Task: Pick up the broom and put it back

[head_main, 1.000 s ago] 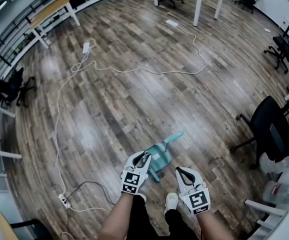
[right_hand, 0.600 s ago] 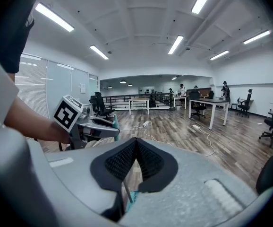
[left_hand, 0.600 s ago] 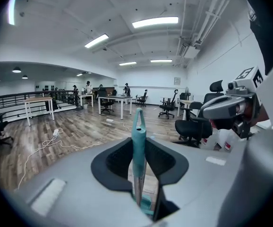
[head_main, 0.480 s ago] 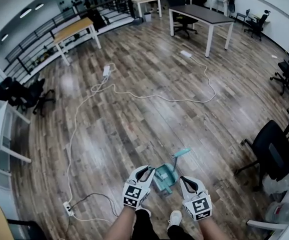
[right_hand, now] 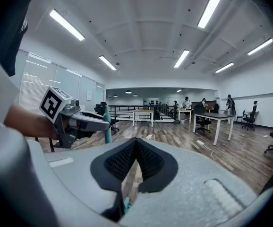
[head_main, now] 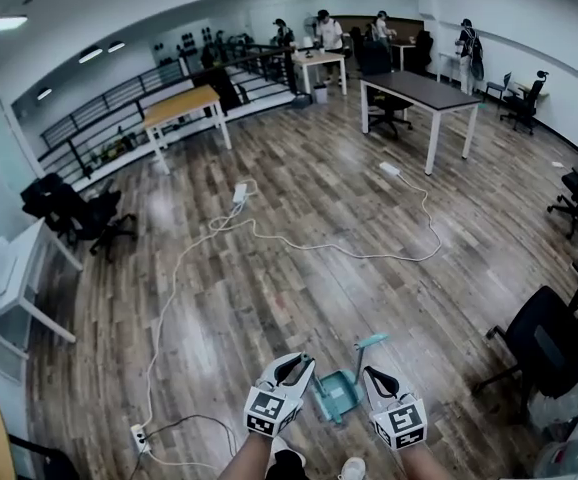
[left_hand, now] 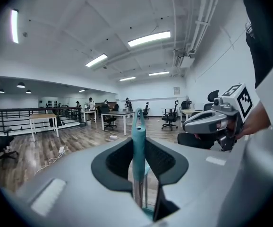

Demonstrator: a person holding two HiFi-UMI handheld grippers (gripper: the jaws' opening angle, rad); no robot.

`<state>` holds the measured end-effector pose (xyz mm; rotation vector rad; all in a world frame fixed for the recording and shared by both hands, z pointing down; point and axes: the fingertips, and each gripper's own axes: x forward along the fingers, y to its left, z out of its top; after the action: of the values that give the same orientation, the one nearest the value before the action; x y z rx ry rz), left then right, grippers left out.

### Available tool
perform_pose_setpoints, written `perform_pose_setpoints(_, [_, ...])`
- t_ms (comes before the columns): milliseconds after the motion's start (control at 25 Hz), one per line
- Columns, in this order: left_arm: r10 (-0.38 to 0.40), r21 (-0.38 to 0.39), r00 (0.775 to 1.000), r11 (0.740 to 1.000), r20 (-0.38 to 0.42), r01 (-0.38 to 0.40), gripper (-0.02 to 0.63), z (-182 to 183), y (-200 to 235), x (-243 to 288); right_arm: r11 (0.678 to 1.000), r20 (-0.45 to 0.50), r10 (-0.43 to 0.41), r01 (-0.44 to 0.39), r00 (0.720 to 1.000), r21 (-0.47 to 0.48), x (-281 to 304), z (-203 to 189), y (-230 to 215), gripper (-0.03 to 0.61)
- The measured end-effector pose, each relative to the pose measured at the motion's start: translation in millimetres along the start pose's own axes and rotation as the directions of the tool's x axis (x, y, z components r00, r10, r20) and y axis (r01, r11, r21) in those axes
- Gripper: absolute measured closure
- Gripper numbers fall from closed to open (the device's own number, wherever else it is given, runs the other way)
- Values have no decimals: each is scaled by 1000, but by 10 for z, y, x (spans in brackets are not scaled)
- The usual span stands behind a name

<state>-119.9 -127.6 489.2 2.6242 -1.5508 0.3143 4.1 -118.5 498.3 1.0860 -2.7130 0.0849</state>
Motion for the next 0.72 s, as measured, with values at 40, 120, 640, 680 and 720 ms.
perform_pose_setpoints(40, [4,0,1000,1000,10,-4,514,46,9,-40,1000,7,6,-6,1000,-8,-1,52,17,575])
perform_pose_setpoints(120, [12,-1,999,1000,31,-12,514,149,20,-132,1000,21,16,-15,1000,-25,-10,152,53,575])
perform_pose_setpoints(640, [49,18,987,998,151,-52,515,610,27,-457,996,126,38,-28,991,-79,-7,629,109,575])
perform_pose_setpoints(680, [48,19,987,999,156,-51,515,635,19,-471,996,128,39,-29,991,-81,-13,640,123,575])
perform_pose_setpoints(720, [48,19,986,998,161,-51,515,658,14,-485,996,129,42,-31,991,-83,-15,645,138,575])
